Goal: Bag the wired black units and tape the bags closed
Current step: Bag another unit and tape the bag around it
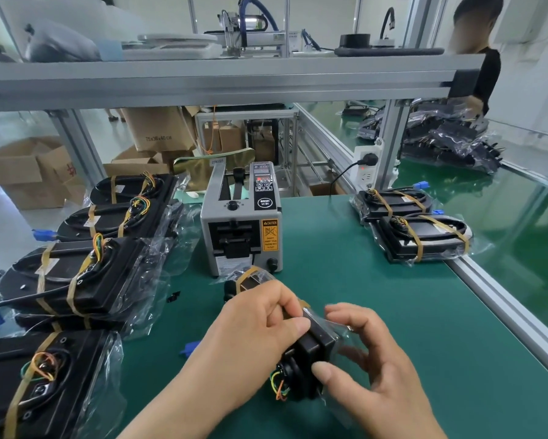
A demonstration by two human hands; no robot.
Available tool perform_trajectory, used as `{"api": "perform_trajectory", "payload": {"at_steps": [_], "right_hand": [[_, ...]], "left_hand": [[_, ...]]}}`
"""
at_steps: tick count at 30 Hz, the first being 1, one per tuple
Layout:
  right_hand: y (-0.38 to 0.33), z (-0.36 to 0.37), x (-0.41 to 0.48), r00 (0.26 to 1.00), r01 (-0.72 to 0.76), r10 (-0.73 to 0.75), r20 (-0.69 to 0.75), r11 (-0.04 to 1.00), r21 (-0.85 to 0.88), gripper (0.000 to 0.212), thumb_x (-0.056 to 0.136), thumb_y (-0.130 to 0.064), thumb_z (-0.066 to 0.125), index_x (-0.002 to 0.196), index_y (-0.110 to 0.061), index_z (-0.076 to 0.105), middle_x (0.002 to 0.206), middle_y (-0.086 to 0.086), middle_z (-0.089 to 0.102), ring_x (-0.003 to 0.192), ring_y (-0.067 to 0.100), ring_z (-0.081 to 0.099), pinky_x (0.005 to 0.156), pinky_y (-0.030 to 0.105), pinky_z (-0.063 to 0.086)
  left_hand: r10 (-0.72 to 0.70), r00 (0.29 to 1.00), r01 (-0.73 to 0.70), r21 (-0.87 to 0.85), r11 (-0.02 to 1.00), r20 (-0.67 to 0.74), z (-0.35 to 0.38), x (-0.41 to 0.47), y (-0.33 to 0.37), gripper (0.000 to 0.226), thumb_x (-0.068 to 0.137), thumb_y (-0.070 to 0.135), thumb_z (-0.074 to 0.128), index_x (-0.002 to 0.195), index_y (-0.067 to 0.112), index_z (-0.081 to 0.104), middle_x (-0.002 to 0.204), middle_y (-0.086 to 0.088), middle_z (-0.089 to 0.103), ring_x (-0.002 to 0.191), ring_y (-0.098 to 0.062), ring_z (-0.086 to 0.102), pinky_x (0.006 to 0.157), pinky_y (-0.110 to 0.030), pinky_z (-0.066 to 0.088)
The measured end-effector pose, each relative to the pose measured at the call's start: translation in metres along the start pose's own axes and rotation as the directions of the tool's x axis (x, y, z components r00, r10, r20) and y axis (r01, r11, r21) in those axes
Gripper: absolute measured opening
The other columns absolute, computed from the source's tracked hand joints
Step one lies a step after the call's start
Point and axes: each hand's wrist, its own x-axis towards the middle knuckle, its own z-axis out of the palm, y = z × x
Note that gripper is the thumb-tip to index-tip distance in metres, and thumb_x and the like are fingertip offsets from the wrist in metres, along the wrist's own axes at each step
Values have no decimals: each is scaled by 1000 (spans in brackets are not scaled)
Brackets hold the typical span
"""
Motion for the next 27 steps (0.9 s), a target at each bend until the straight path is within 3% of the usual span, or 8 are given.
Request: {"api": "perform_trajectory", "payload": {"at_steps": [4,7,9,11,13,17,24,27], "right_hand": [[-8,4,17,989,-104,98,112,993,51,63,50,-52,93,105,-51,63,117,-18,69,107,1,66,87,12,49],[-14,0,26,983,-109,107,149,994,3,54,55,-30,91,101,-48,69,102,-14,75,94,4,71,79,9,50],[-16,-4,28,981,-110,116,152,993,-48,55,63,-14,91,99,-49,70,99,-18,75,92,0,71,76,3,47],[-17,-7,29,982,-114,127,138,988,-102,58,68,-8,87,98,-54,68,99,-24,74,93,-7,68,75,-2,43],[-18,-9,30,983,-118,135,123,983,-141,59,69,-9,86,100,-56,66,101,-29,72,96,-12,65,77,-4,40],[-20,-7,33,986,-107,128,106,977,-186,64,70,-9,86,105,-58,64,101,-32,71,98,-14,63,78,-6,38],[-22,-7,33,975,-133,165,148,970,-204,63,66,-10,88,102,-56,66,102,-26,73,96,-5,68,80,1,45],[-25,-7,32,979,-121,156,134,963,-240,65,64,-12,89,103,-58,64,101,-30,71,99,-11,65,80,-2,41]], "left_hand": [[8,1000,-8,-8,1000,-15,3,-1,-1,5,87,40,64,85,37,61,56,14,49,50,2,43,58,-20,38],[17,999,-20,-79,997,-38,-4,-1,-5,18,79,53,59,88,39,66,60,16,56,54,0,48,61,-24,43],[19,982,-32,-66,997,-187,-18,3,-16,23,76,56,61,91,39,68,67,13,62,57,0,51,62,-21,44],[39,948,-45,-12,999,-317,-37,10,-27,14,79,43,72,93,42,69,77,10,63,63,1,52,63,-13,43],[90,957,-68,89,994,-274,-53,16,-35,29,80,27,78,99,46,67,94,19,63,85,2,57,73,-10,41],[145,985,-127,180,975,-93,-65,33,-38,38,82,26,78,111,46,65,121,29,58,116,8,50,94,-16,36],[217,976,-211,129,969,-32,-66,48,-34,19,82,23,77,96,36,75,111,25,66,109,6,59,88,-5,38],[233,972,-227,115,967,-41,-63,49,-31,12,85,16,74,83,27,77,97,16,72,97,-3,66,84,-9,45]]}}
